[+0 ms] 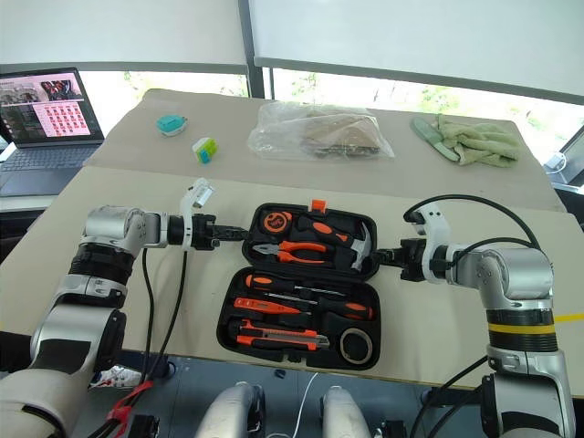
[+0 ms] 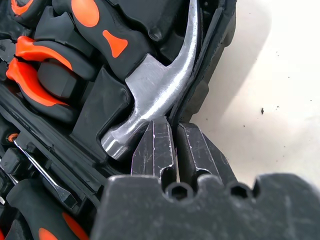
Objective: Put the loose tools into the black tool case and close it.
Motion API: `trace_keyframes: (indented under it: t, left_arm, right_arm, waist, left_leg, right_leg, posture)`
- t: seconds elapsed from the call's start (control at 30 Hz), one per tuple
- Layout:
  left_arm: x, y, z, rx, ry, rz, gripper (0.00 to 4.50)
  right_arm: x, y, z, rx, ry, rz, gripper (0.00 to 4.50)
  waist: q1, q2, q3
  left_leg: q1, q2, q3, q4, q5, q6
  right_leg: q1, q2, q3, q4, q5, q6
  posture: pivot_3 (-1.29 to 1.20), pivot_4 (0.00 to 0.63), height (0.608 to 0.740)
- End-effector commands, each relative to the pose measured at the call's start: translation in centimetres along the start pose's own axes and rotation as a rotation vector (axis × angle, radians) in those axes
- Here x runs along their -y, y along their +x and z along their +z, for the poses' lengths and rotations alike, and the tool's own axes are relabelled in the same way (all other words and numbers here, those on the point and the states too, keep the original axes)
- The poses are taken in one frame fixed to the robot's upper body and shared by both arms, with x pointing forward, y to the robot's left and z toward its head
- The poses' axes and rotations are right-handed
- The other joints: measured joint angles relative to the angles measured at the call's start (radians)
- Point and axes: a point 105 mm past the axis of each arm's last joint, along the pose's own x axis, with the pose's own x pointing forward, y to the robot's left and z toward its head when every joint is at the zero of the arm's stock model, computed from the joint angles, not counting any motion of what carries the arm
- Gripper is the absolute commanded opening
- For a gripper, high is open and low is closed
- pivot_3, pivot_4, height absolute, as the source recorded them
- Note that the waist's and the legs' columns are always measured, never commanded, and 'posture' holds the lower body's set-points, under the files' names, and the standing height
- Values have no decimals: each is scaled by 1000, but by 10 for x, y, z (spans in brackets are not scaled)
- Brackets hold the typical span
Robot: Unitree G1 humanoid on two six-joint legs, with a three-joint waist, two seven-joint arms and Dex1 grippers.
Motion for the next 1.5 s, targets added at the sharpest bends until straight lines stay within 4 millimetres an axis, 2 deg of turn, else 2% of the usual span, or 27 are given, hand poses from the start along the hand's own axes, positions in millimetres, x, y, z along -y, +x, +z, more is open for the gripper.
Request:
trace_keyframes:
  t: [0.03,0.17,0.23,0.37,0.47,0.63,0.77,0.83,1.0,1.17,1.27,1.33,1.37,1.43,1.47,1.5]
  left_arm:
    - [27,6,17,85,85,-125,0]
    - [35,2,49,268,211,-91,0]
    - [40,0,62,348,346,-54,0]
    - [50,1,70,462,533,1,0]
    - [48,4,66,478,581,49,0]
    - [30,4,42,498,711,201,0]
    - [22,-2,29,521,811,288,0]
    - [17,-9,28,563,833,361,0]
    - [8,-24,20,602,830,464,0]
    - [0,-42,-1,581,774,522,0]
    - [-4,-61,-9,586,740,586,922]
    - [-5,-79,-11,585,679,610,1800]
    - [-4,-85,-14,574,646,601,2083]
    - [-3,-100,-22,515,564,550,2909]
    - [-3,-109,-26,481,524,519,3179]
    - [-4,-115,-28,457,495,503,3179]
  right_arm:
    - [-21,-9,35,156,-106,54,38]
    - [-24,-14,56,281,-152,20,38]
    - [-21,-17,66,347,-165,-23,38]
    - [-16,-22,71,438,-292,-119,38]
    - [-15,-22,67,455,-373,-157,38]
    - [-9,-24,50,531,-541,-262,38]
    - [-17,-24,35,562,-653,-261,38]
    - [-20,-25,24,575,-745,-282,38]
    - [-20,-28,-2,583,-909,-315,38]
    - [-25,-37,-24,573,-1106,-325,38]
    - [-29,-52,-33,578,-1161,-336,1026]
    - [-30,-68,-34,565,-1120,-349,1828]
    - [-31,-74,-36,548,-1081,-335,2104]
    - [-37,-85,-47,482,-986,-253,2830]
    - [-41,-89,-57,424,-938,-193,3100]
    - [-45,-93,-64,385,-904,-142,3100]
  waist:
    - [0,0,0]
    - [3,0,0]
    - [4,0,0]
    - [4,0,0]
    - [5,0,0]
    - [5,0,0]
    - [4,0,0]
    - [3,1,0]
    - [-4,1,0]
    - [-6,1,-1]
    - [-8,1,-1]
    - [-11,1,-1]
    - [-11,1,-1]
    - [-5,1,-1]
    - [-4,1,-1]
    - [0,1,-1]
  left_leg:
    - [0,0,0,0,0,0]
    - [-6,0,0,1,1,-1]
    - [-12,0,-1,3,2,-1]
    - [-14,0,0,3,2,-1]
    - [-14,0,0,2,2,-1]
    - [-14,-1,0,2,2,0]
    - [-11,0,1,2,2,-1]
    - [-10,0,1,2,2,-1]
    - [-8,0,1,2,2,-1]
    - [-2,1,2,1,2,-1]
    - [7,1,3,0,2,-1]
    - [10,2,3,-2,2,-1]
    - [10,2,3,-2,2,-1]
    - [11,3,1,-3,2,-2]
    - [11,3,1,-3,2,-2]
    - [12,3,1,-3,2,-2]
  right_leg:
    - [0,0,0,0,0,0]
    - [-8,0,1,2,0,0]
    - [-12,0,0,3,1,0]
    - [-13,-1,0,2,2,0]
    - [-13,-1,0,2,2,1]
    - [-13,-1,0,1,2,1]
    - [-11,-1,0,2,2,1]
    - [-10,-1,0,2,2,0]
    - [-9,0,1,3,2,0]
    - [-5,0,2,3,2,0]
    - [4,0,2,1,2,0]
    - [7,0,2,1,1,-1]
    - [6,0,2,1,1,-2]
    - [7,0,2,1,1,-2]
    - [8,-1,2,1,1,-2]
    - [9,-1,1,1,1,-2]
  posture:
    - [0,150,740]
    - [0,150,740]
    - [0,150,740]
    - [0,150,740]
    - [0,150,740]
    - [0,150,740]
    - [0,150,740]
    - [0,150,740]
    - [0,150,740]
    - [0,150,740]
    - [0,150,740]
    - [0,150,740]
    - [0,150,740]
    - [0,150,740]
    - [0,150,740]
    - [0,150,740]
